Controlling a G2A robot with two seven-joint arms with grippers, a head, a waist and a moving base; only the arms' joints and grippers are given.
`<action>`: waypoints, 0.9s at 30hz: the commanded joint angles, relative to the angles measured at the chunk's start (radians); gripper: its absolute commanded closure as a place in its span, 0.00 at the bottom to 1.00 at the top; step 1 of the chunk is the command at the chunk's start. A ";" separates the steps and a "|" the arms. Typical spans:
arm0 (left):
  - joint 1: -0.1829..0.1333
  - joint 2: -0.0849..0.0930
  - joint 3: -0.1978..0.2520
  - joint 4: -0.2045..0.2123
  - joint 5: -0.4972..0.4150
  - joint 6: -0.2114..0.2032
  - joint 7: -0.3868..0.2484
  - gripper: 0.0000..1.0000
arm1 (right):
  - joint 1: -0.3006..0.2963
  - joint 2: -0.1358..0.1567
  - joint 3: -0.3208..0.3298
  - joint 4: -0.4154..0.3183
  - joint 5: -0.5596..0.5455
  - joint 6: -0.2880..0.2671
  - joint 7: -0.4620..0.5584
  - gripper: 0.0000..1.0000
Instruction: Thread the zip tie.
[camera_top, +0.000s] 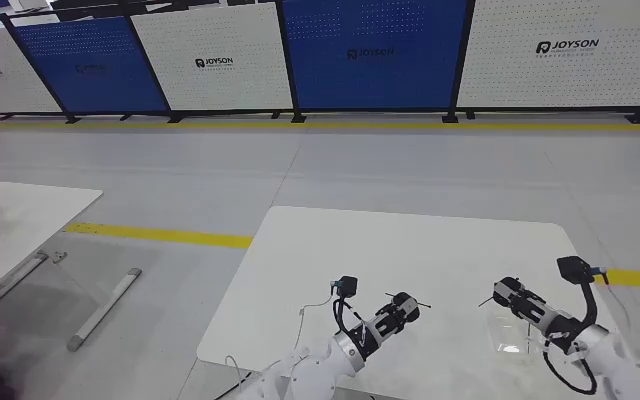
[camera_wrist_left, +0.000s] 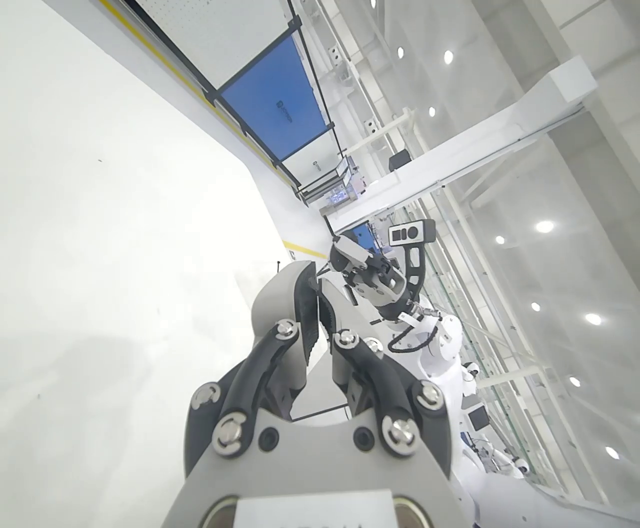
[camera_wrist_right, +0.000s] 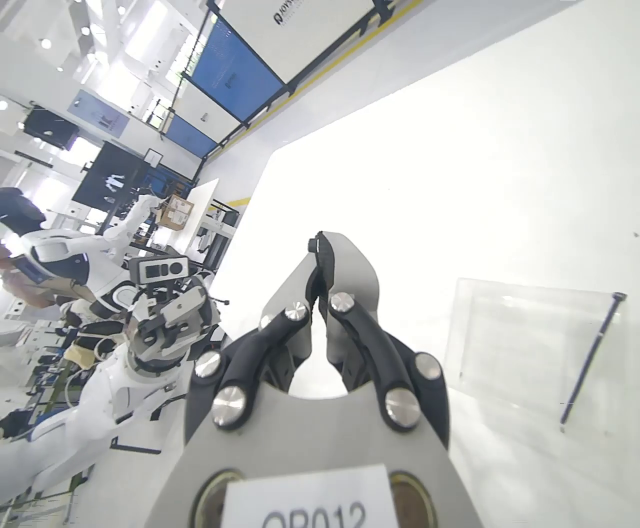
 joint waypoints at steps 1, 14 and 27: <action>0.000 0.000 0.000 0.000 0.000 0.000 0.000 1.00 | -0.046 0.000 0.008 -0.045 -0.040 -0.011 -0.031 1.00; 0.000 0.000 0.000 0.000 0.000 0.000 0.000 1.00 | -0.070 0.000 0.001 -0.076 -0.092 0.014 -0.049 1.00; 0.000 0.000 0.000 0.000 0.000 0.000 0.000 1.00 | -0.153 -0.016 0.010 -0.086 -0.061 -0.046 -0.275 1.00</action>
